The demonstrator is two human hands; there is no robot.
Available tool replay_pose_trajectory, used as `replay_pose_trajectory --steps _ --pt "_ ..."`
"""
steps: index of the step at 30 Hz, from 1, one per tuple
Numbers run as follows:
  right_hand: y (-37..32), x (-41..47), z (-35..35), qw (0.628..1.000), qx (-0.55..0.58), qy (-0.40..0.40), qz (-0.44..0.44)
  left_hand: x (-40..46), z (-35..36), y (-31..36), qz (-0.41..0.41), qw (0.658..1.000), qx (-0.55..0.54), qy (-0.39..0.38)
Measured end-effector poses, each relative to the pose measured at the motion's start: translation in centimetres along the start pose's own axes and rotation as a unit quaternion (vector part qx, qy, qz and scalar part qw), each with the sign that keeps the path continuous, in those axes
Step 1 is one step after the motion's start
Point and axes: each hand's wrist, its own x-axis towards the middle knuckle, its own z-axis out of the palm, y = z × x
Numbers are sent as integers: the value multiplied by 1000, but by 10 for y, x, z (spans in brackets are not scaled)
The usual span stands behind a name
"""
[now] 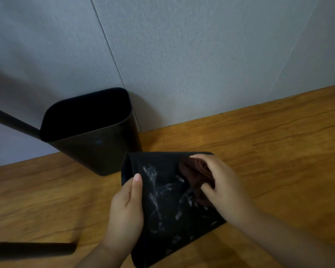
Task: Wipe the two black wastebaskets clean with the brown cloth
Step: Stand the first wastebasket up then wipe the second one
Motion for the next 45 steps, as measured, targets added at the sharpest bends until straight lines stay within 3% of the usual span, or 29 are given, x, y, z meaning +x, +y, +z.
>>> replay_pose_trajectory --steps 6,8,13,18,20,26,28,31,33,39,41,45 --pt "24 -6 -15 988 -81 27 129 4 -5 -1 -56 998 -39 9" --pt "7 -13 -8 992 -69 7 102 4 -4 -2 -67 996 -47 20" --pt "-31 -14 5 990 -68 -109 -61 4 -4 -3 -55 997 -28 37" --pt "9 -2 -4 993 -81 27 81 3 -6 -7 -75 995 -42 56" --pt "8 -4 -4 990 -95 43 99 4 -4 -5 -75 995 -45 55" --pt "-45 -8 11 989 -51 -114 -74 2 -1 -6 -37 998 -12 52" --pt "-32 -1 9 993 -64 -81 -49 3 -1 -8 -45 997 -17 54" --pt "0 5 -1 995 -73 29 65 4 -1 -8 -63 996 -24 52" --pt "2 1 -4 990 -87 52 97 5 0 -7 -62 997 -25 47" --pt "-50 -16 6 987 -37 -136 -74 4 3 -11 -43 997 -6 65" --pt "-37 -11 3 992 -46 -114 -42 5 1 -13 -47 997 -8 69" --pt "-3 -6 -4 994 -88 19 61 5 1 -12 -69 995 -23 64"
